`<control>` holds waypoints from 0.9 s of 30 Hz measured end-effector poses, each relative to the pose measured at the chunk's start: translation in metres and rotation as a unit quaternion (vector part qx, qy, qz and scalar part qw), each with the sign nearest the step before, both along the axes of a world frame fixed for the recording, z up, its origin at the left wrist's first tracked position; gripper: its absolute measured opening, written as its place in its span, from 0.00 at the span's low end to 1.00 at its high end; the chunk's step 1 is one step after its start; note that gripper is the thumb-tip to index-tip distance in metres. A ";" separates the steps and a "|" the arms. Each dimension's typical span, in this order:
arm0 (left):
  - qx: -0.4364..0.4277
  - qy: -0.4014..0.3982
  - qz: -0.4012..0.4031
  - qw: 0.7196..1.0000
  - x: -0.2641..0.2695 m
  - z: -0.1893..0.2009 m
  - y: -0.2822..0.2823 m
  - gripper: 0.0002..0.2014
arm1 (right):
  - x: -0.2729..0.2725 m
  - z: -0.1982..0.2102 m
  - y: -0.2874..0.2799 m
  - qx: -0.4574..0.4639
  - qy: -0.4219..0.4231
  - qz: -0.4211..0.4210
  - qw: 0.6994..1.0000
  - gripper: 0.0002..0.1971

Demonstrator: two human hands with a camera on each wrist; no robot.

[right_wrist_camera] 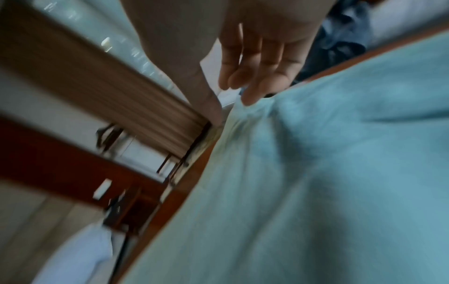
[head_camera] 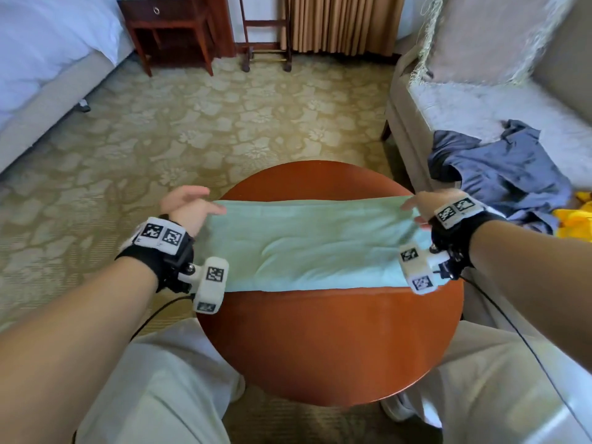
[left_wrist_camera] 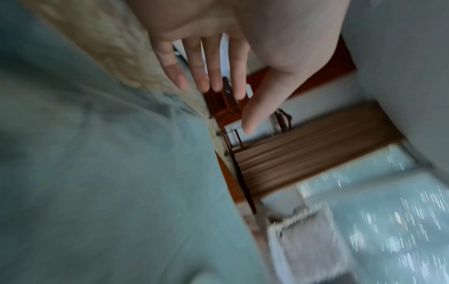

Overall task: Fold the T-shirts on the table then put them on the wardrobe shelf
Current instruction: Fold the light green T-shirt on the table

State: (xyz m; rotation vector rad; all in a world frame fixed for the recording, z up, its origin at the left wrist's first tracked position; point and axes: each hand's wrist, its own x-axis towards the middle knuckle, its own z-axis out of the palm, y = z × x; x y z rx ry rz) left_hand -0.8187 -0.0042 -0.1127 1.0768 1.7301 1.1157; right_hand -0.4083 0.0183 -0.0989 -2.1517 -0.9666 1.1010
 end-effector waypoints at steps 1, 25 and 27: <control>0.015 0.064 -0.019 0.998 0.010 0.003 -0.004 0.17 | -0.013 0.006 -0.010 -0.013 -0.011 0.049 0.999 0.13; -0.206 0.487 -0.312 0.789 0.047 0.012 -0.034 0.31 | -0.090 -0.011 -0.011 -0.019 -0.394 0.177 0.902 0.32; -0.223 0.456 -0.300 0.807 0.049 0.010 -0.047 0.32 | -0.104 -0.010 -0.023 -0.028 -0.368 0.172 0.913 0.35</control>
